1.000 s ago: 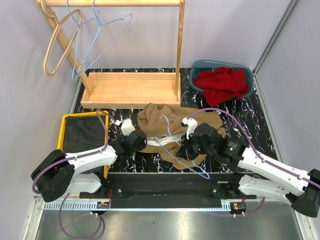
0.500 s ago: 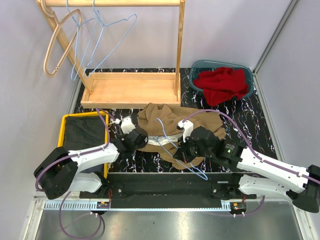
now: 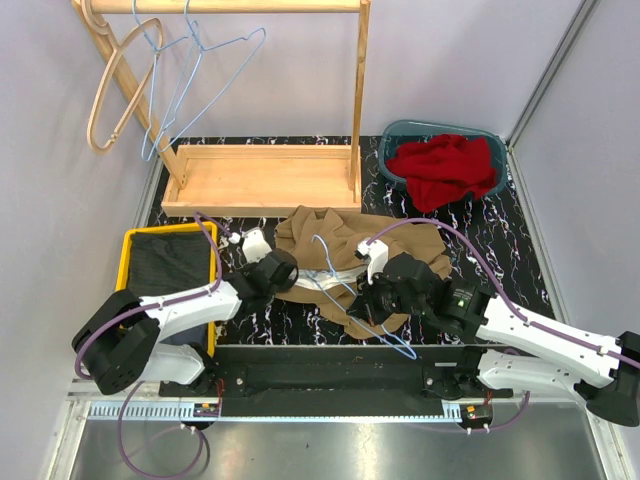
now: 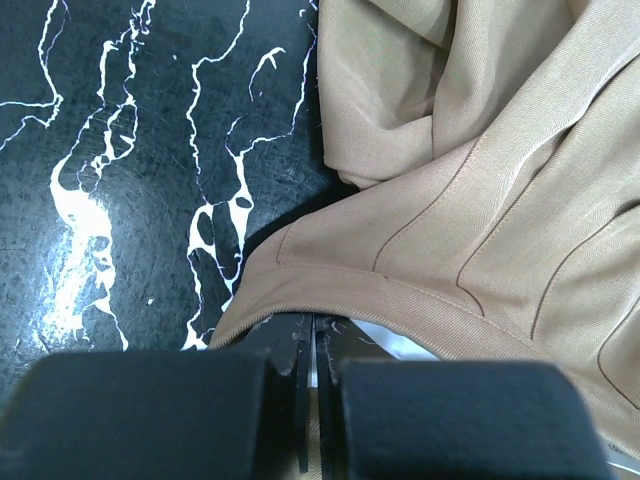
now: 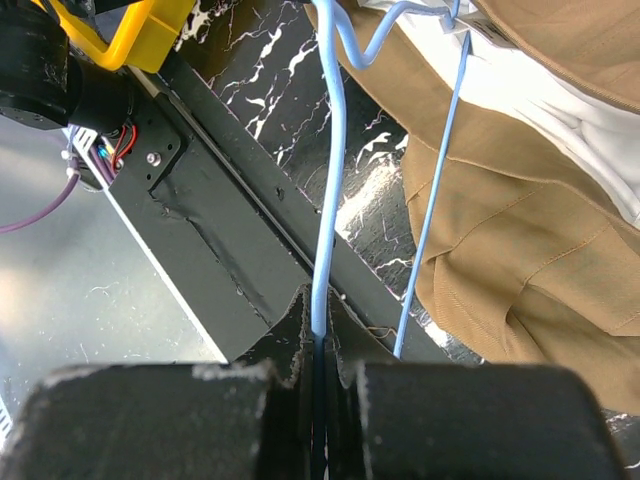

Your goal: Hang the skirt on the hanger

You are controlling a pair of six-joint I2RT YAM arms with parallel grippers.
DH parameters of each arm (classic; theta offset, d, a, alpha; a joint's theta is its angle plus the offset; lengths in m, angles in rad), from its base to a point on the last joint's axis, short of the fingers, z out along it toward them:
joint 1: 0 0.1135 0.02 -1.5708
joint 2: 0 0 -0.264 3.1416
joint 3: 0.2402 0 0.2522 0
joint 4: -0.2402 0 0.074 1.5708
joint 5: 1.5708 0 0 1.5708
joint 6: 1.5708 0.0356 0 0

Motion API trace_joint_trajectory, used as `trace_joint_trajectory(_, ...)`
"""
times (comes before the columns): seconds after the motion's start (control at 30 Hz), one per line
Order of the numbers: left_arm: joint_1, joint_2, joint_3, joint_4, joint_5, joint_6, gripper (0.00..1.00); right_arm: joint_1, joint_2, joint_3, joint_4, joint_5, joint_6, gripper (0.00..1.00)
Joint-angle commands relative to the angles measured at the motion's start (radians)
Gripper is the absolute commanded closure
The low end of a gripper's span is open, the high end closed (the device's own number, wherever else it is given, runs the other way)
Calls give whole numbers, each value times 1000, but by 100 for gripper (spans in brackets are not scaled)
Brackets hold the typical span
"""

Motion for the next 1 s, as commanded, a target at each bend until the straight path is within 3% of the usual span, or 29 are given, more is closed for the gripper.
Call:
trace_joint_trajectory(0.0, 6, -37, 42, 12, -23, 15, 100, 10, -28, 49, 33, 28, -17, 100)
trace_joint_trajectory(0.5, 75, -266, -40, 25, 155, -5, 100, 10, -88, 71, 54, -119, -75, 100)
trace_joint_trajectory(0.73, 170, -315, -147, 159, 301, -61, 100, 10, -89, 75, 87, -211, -86, 100)
trace_joint_trajectory(0.97, 226, -333, -192, 223, 407, -92, 100, 10, -58, 59, 97, -121, -95, 100)
